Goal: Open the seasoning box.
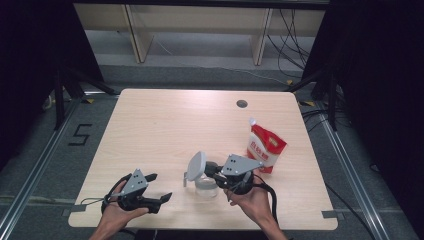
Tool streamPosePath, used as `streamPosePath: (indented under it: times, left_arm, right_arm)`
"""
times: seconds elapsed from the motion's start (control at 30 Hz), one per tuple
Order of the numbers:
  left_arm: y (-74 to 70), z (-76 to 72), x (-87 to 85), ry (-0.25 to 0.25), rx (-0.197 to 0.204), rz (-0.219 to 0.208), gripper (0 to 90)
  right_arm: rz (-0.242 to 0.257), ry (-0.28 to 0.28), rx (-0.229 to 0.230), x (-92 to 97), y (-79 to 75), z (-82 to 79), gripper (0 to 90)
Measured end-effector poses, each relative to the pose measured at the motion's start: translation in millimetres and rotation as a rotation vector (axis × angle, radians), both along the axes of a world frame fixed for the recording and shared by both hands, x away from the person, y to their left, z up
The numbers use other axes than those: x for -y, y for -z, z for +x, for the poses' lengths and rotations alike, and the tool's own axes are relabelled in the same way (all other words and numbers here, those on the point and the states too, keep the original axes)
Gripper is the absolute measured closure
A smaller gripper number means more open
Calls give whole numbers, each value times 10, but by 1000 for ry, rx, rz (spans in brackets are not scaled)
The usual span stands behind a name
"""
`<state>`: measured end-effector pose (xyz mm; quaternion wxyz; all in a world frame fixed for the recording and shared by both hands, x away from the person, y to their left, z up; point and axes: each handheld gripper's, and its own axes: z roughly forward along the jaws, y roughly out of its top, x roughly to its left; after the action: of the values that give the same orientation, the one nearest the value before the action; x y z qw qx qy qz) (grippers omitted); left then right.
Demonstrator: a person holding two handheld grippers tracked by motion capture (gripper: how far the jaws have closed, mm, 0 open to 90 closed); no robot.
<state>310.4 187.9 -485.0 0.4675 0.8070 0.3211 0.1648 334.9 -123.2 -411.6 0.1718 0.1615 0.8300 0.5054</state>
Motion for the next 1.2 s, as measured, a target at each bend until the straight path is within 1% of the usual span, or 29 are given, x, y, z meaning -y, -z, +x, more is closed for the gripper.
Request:
streamPosePath:
  times: [0.03, 0.07, 0.1, 0.13, 0.27, 0.3, 0.4, 0.47, 0.5, 0.53, 0.57, 0.63, 0.7, 0.73, 0.83, 0.87, 0.9, 0.93, 0.97, 1.0, 1.03, 1.13, 1.2]
  left_arm:
    - [2, 7, -3, 10, 4, 3, 173]
    - [11, -6, 10, -4, -14, -12, 173]
    - [11, -4, 11, 1, -10, -9, 173]
    - [14, -6, 19, 3, -13, -11, 173]
    - [5, 4, 13, 20, 2, 7, 173]
    - [7, -2, 15, 10, -3, 0, 173]
    - [6, 7, 10, 15, 5, 0, 173]
    - [5, 3, 16, 11, -1, -4, 173]
    - [2, 8, 15, 17, 5, 0, 173]
    - [2, 6, 16, 18, 6, 0, 173]
    - [2, 3, 17, 15, 4, -2, 173]
    - [3, 6, 13, 18, 7, 1, 173]
    - [4, 8, 11, 16, 8, -1, 173]
    - [6, 4, 12, 10, 4, -5, 173]
    - [7, 10, 5, 14, 10, 2, 173]
    - [12, 9, 12, 10, 9, -6, 173]
    - [11, 13, 3, 14, 11, 6, 172]
    - [13, 13, 4, 14, 10, 7, 171]
    - [12, 21, -4, 18, 14, 30, 167]
    - [19, 5, 16, 4, -1, -1, 161]
    - [24, 1, 23, -3, -5, -11, 161]
    - [20, -4, 25, -8, -4, -5, 159]
    - [18, -5, 22, -8, -3, 0, 159]
  right_arm:
    - [3, 2, 2, -17, 0, 0, 864]
    - [1, 8, -12, -30, -5, -7, 864]
    - [2, 0, 1, -52, -4, -1, 864]
    - [0, -5, -2, -71, -5, 0, 863]
    - [-3, -26, -1, -142, -17, 8, 862]
    - [-1, -24, -2, -158, -14, 3, 862]
    - [0, -38, 6, -206, -13, 8, 860]
    - [-3, -32, -16, -231, -5, -10, 858]
    - [2, -40, -3, -250, 2, 1, 857]
    - [-4, -51, 0, -258, 6, 6, 856]
    - [-2, -46, -11, -270, 11, -2, 854]
    - [-6, -46, -10, -267, 12, -1, 851]
    - [-3, -44, 2, -241, 11, 10, 848]
    - [-6, -37, -4, -216, 13, 8, 844]
    - [1, -12, -1, -127, 30, 20, 820]
    - [-1, -2, -2, -92, 41, 22, 810]
    - [0, 16, -7, -52, 48, 22, 797]
    - [8, 18, 3, -22, 64, 29, 777]
    - [6, 23, -4, 19, 70, 27, 755]
    - [13, 45, 0, 53, 86, 25, 731]
    - [16, 50, -2, 88, 101, 29, 712]
    - [38, 86, -10, 199, 145, 38, 628]
    - [41, 102, 2, 257, 169, 40, 592]
